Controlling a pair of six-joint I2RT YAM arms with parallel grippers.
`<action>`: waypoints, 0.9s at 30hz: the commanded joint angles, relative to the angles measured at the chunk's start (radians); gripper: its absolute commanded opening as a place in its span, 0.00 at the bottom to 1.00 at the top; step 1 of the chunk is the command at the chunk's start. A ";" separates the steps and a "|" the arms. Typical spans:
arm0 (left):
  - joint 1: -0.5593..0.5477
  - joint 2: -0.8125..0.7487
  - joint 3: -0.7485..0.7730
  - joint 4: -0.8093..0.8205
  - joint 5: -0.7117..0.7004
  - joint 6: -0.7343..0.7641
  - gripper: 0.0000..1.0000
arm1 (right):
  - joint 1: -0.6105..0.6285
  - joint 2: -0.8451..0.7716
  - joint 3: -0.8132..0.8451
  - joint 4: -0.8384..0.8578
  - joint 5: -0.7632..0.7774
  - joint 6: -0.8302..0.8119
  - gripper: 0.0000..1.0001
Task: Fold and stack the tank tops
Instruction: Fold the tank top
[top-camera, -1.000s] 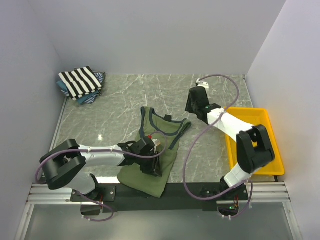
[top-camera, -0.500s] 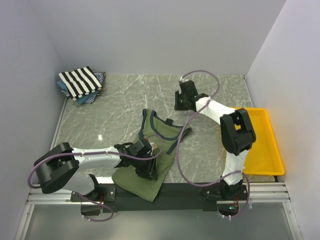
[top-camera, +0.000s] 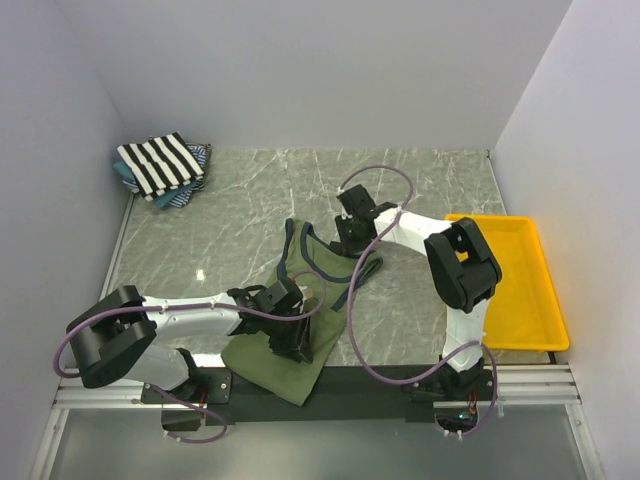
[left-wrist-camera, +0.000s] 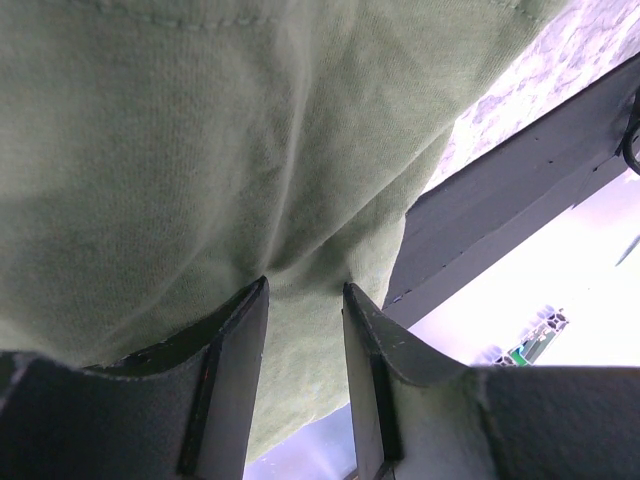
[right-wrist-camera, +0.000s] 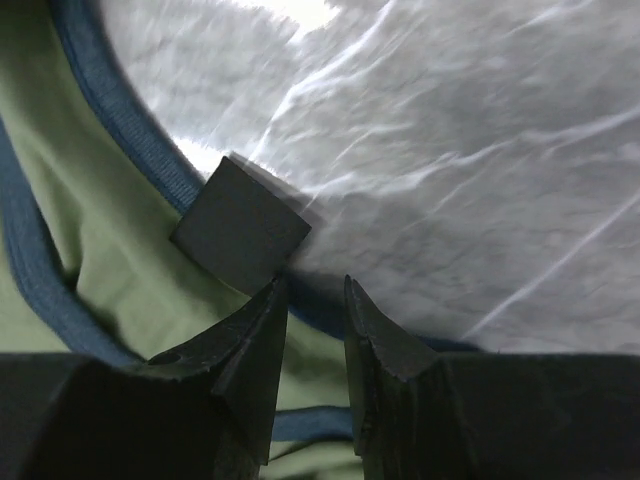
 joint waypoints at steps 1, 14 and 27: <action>0.001 0.006 -0.014 -0.083 -0.017 0.033 0.43 | 0.032 -0.003 0.013 -0.051 0.085 -0.008 0.37; 0.004 0.000 -0.020 -0.083 -0.016 0.038 0.43 | 0.039 -0.108 -0.007 -0.028 0.111 0.016 0.38; 0.006 0.004 -0.014 -0.078 -0.016 0.036 0.43 | 0.078 0.033 0.120 -0.044 0.124 0.021 0.38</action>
